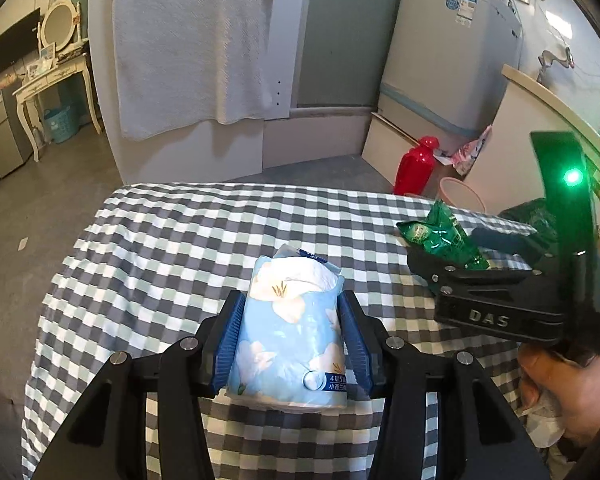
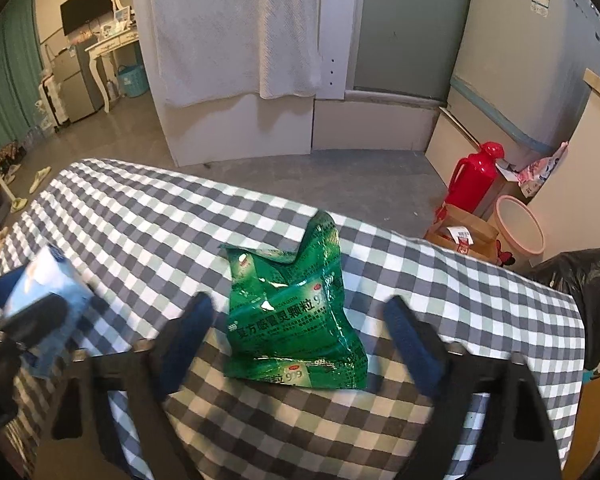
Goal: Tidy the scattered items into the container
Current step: 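Lift the tissue pack with the left gripper while the right gripper grasps the green packet, then carry the tissue pack and green packet over the cardboard box with both grippers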
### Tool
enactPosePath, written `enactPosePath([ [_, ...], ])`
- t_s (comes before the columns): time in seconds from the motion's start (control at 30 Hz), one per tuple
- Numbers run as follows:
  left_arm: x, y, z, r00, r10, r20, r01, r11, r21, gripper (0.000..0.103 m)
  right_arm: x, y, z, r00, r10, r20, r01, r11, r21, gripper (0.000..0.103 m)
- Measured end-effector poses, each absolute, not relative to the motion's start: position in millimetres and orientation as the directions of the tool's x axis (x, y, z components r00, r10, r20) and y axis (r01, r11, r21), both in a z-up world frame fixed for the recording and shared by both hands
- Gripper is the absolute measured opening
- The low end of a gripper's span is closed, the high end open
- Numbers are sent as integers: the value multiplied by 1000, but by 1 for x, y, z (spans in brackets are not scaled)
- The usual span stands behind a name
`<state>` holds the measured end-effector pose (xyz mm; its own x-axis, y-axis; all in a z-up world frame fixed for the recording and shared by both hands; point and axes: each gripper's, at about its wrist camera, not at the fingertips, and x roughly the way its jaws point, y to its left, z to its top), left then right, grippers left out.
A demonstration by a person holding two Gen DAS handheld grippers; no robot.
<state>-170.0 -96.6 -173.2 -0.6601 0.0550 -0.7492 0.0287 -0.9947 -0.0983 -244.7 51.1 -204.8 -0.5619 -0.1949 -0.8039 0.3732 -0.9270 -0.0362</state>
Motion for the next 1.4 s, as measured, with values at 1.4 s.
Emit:
enactPosePath([
  [1.4,-95,-87,-62,-797,-56,-602,94,-995,-32,49,-110,96,-74,-705,-304,-640,376,-926,26,54],
])
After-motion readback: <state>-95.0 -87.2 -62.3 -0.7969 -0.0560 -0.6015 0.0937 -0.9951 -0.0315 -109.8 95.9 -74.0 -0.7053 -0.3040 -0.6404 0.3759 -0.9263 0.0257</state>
